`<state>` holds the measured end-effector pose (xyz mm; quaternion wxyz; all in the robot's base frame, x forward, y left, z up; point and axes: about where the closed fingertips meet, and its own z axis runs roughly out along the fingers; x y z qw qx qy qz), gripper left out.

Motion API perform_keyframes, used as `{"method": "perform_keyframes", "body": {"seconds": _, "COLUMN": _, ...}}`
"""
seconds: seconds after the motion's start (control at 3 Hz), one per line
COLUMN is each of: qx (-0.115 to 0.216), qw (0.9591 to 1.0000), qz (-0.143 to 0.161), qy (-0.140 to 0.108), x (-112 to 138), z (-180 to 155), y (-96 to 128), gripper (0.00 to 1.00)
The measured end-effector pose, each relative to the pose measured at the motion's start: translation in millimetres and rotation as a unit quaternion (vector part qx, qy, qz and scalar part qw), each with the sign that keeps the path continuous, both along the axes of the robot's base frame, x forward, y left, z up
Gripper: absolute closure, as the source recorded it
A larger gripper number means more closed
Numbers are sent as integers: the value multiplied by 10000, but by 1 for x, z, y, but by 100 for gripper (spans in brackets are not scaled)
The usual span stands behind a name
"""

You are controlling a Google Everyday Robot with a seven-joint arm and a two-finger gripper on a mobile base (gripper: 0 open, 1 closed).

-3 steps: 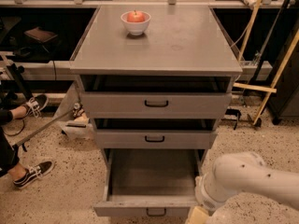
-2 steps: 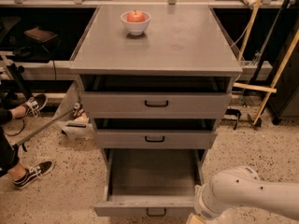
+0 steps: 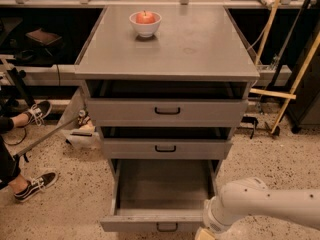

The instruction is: Close bottom drawer

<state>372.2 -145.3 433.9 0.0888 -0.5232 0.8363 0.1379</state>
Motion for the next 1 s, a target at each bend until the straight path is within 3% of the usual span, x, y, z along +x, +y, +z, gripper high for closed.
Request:
{"method": "perform_keyframes", "body": {"seconds": 0.33, "qx": 181, "qw": 9989, "qz": -100, "qy": 410, "x": 11, "z": -56, "y": 9, "gripper": 0}}
{"method": "perform_keyframes", "body": {"seconds": 0.67, "qx": 448, "qw": 9967, "qz": -146, "qy": 661, "x": 17, "z": -114, "y": 5, "gripper": 0}}
{"method": "perform_keyframes", "body": {"seconds": 1.0, "qx": 764, "qw": 9912, "qz": 57, "qy": 1082, "x": 7, "z": -170, "y": -8, "gripper": 0}}
